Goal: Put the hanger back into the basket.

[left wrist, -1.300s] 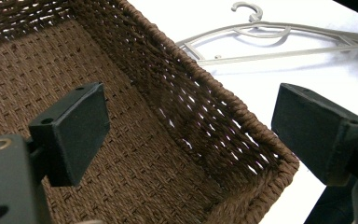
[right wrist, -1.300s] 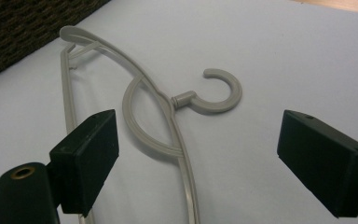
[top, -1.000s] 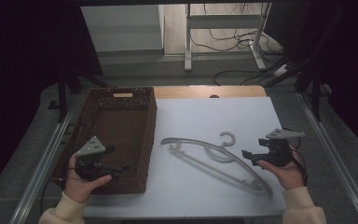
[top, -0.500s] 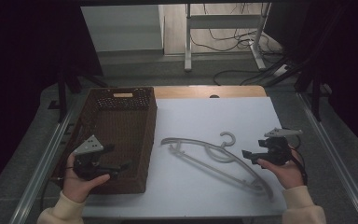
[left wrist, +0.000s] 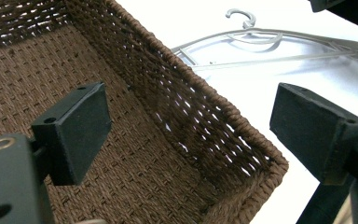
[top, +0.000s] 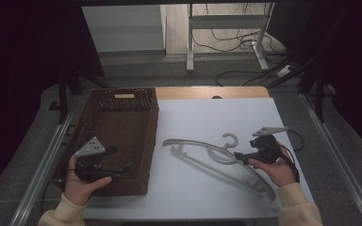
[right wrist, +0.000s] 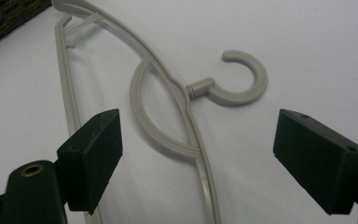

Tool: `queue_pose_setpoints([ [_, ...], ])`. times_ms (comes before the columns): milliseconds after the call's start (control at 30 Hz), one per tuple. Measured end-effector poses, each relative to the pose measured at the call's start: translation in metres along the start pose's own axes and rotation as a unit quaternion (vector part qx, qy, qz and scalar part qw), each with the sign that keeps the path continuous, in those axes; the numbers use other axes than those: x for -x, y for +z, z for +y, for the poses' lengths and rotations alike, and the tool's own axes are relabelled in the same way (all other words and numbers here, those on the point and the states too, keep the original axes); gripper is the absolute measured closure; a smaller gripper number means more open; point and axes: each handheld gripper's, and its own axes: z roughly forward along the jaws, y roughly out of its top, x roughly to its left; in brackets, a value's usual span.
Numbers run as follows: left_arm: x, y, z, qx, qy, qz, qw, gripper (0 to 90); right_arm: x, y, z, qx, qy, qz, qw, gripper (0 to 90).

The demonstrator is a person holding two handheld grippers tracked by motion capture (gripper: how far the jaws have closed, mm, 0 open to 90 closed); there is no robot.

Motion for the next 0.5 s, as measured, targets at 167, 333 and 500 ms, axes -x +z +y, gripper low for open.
queue_pose_setpoints([
  [167,0.0,-0.001,-0.002,0.0,0.0,0.002,1.0,12.7,-0.003,0.007,0.006,-0.011,-0.005,0.0,0.9999,16.7],
  [333,0.0,-0.001,-0.004,-0.003,-0.002,0.006,1.0,12.7,-0.006,0.019,0.008,-0.042,-0.007,-0.01,0.999,17.6],
  [500,0.0,-0.003,-0.003,0.0,-0.001,0.008,1.0,12.8,-0.008,0.029,0.011,-0.062,-0.002,-0.013,0.998,19.1],
])
